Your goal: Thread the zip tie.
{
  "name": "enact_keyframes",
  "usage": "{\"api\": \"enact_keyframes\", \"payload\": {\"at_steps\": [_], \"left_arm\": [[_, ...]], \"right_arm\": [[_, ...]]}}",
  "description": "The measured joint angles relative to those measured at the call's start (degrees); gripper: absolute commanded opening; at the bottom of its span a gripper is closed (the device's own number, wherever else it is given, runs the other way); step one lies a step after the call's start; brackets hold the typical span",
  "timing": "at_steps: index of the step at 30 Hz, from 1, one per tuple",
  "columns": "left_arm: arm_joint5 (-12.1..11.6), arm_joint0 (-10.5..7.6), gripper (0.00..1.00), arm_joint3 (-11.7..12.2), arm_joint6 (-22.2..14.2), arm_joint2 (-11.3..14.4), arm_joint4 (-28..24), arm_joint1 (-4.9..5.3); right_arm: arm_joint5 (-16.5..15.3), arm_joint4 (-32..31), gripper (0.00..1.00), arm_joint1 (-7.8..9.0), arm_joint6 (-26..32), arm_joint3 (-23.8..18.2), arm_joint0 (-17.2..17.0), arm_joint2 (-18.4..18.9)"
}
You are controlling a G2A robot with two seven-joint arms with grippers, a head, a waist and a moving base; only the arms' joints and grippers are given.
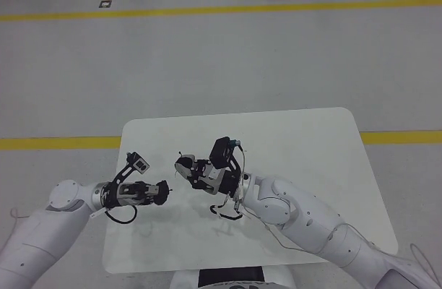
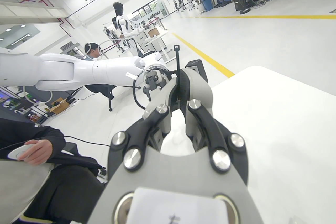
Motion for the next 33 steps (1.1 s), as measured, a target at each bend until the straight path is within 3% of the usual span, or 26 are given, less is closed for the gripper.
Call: {"api": "enact_keyframes", "payload": {"at_steps": [7,16,25,33], "left_arm": [[0.0,-1.33,0.0,0.3,0.0,2.76,-2.42,1.06],[0.0,-1.32,0.0,0.3,0.0,2.72,-2.34,1.05],[0.0,-1.32,0.0,0.3,0.0,2.72,-2.34,1.05],[0.09,-1.33,0.0,0.16,0.28,2.75,-2.14,1.01]], "right_arm": [[0.0,0.0,0.0,0.0,0.0,0.0,0.0,0.0],[0.0,-1.93,0.0,0.27,0.32,-1.91,-1.08,0.81],[0.0,0.83,0.0,1.62,2.25,-2.51,-0.07,-0.54],[0.0,0.85,0.0,1.63,2.28,-2.49,-0.03,-0.56]]}}
